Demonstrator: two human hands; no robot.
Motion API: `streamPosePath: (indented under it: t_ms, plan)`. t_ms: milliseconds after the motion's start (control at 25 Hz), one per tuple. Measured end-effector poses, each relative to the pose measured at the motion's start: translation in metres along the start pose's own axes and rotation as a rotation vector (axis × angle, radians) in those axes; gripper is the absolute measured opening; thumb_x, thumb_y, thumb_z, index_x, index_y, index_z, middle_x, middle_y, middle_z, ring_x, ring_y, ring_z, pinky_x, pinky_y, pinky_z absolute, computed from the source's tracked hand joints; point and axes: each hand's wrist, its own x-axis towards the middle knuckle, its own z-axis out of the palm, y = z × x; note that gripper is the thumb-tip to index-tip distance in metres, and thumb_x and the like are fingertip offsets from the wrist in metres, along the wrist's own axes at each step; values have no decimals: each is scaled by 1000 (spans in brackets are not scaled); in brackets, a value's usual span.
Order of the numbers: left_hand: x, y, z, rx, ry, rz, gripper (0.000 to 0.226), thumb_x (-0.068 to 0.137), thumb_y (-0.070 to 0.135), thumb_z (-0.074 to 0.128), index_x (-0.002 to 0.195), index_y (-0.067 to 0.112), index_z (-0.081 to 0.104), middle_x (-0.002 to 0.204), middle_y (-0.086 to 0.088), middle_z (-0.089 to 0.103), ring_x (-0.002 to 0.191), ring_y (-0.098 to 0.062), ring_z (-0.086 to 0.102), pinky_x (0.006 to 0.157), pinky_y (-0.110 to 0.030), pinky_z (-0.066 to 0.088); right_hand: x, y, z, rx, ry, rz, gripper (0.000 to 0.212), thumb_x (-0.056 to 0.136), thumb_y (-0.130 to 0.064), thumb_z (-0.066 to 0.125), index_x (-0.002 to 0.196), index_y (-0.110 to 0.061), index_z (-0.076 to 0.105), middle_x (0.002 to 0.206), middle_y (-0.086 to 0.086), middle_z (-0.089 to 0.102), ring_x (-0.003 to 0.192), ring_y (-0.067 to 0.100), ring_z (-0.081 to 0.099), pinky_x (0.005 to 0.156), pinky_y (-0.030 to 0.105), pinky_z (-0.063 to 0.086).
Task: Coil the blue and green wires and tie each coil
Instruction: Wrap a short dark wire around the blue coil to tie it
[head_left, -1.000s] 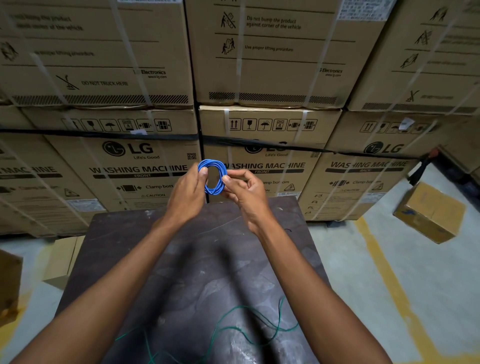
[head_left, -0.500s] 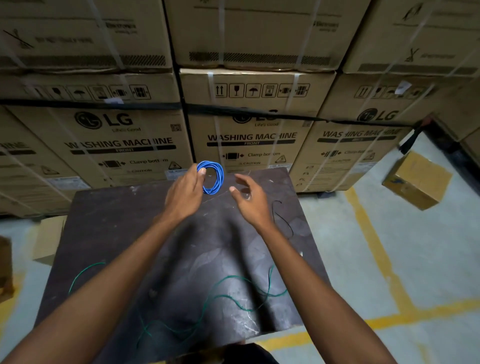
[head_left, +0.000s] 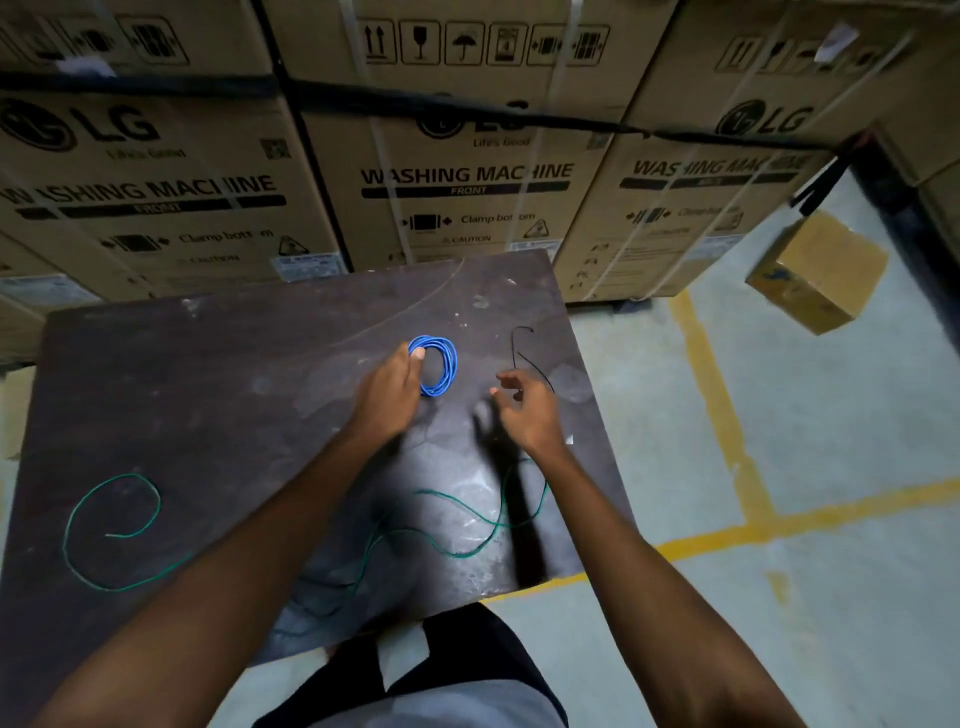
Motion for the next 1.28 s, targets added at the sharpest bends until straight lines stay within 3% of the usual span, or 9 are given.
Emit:
streamPosePath:
  t_ms: [160,280,480,640,760,880,1040,1160,1280]
  plan:
    - [5,-9,27,-18,-31,-45,54,100,42,23,103,0,57,100,-29,66,97,-44,63,86,-49,46,12,31,1,-22,-11,81,17,91,-16,73,107,-10,73,104,11,77,92,24,72,91,39,58]
    - [10,-16,43,-64,-64,-114,51,100,41,25,98,1,56,92,-26,64,89,-42,62,82,-47,45,31,40,4,-132,0,81,14,91,-15,69,103,-9,74,103,11,78,98,30,73,92,35,56]
    - [19,-32,60,-23,-95,-164,38,110,28,33,102,-2,56,91,-18,60,85,-29,57,73,-28,30,68,34,16,-385,88,73,13,93,-22,68,96,-10,71,99,16,73,95,36,68,83,39,55]
    - [21,-47,60,2,-74,-138,62,97,57,19,100,6,54,91,-19,66,85,-38,64,78,-45,49,78,36,32,-459,154,64,10,90,-9,66,96,-12,73,100,12,70,92,37,67,83,41,53]
    - [21,-51,58,28,-70,-151,64,98,54,19,109,4,57,97,-22,69,90,-40,66,81,-48,51,76,37,40,-451,111,10,18,87,-5,64,93,-18,75,95,8,75,88,33,69,81,38,54]
    - [21,-55,54,16,-69,-156,67,96,57,16,110,5,56,99,-20,69,92,-39,66,83,-50,52,68,33,49,-382,1,-14,10,89,-13,67,96,-18,73,95,7,76,88,30,70,87,43,55]
    - [22,-60,48,35,-68,-193,64,97,53,18,112,5,57,108,-22,70,99,-39,66,88,-50,51,55,28,63,-280,-67,-53,6,91,-27,67,93,-22,69,88,2,76,83,26,70,80,38,58]
    - [19,-67,44,47,-57,-221,68,97,54,16,117,4,58,114,-22,69,105,-40,66,92,-50,51,76,24,52,-235,51,-175,20,96,-16,58,111,-22,70,108,6,68,97,23,63,88,37,55]
    - [13,-79,43,17,-64,-263,82,95,61,11,129,1,56,122,-24,67,112,-40,64,97,-51,49,110,19,46,-398,-20,-287,36,94,-12,57,126,-26,65,123,9,59,110,28,54,94,39,47]
